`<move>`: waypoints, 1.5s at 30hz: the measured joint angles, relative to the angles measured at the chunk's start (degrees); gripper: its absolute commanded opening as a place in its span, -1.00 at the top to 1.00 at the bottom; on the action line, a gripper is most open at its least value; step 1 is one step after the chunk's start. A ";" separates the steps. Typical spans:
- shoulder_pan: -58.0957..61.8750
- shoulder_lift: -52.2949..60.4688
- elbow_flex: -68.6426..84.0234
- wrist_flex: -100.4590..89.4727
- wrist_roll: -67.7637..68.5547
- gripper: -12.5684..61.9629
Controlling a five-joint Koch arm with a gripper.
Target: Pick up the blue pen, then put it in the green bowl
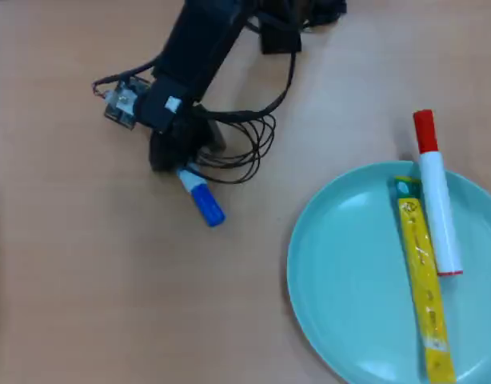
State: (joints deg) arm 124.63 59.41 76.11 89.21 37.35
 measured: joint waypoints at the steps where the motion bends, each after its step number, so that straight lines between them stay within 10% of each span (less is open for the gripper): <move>1: -0.09 0.00 0.35 -0.53 0.00 -0.72; 7: -0.44 0.09 1.93 -2.72 0.09 -0.57; 21: 0.00 0.09 1.93 -4.75 0.26 0.88; 45: -2.02 8.88 4.57 -4.66 -3.52 0.88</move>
State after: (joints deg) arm 122.61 68.29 80.68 84.55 33.84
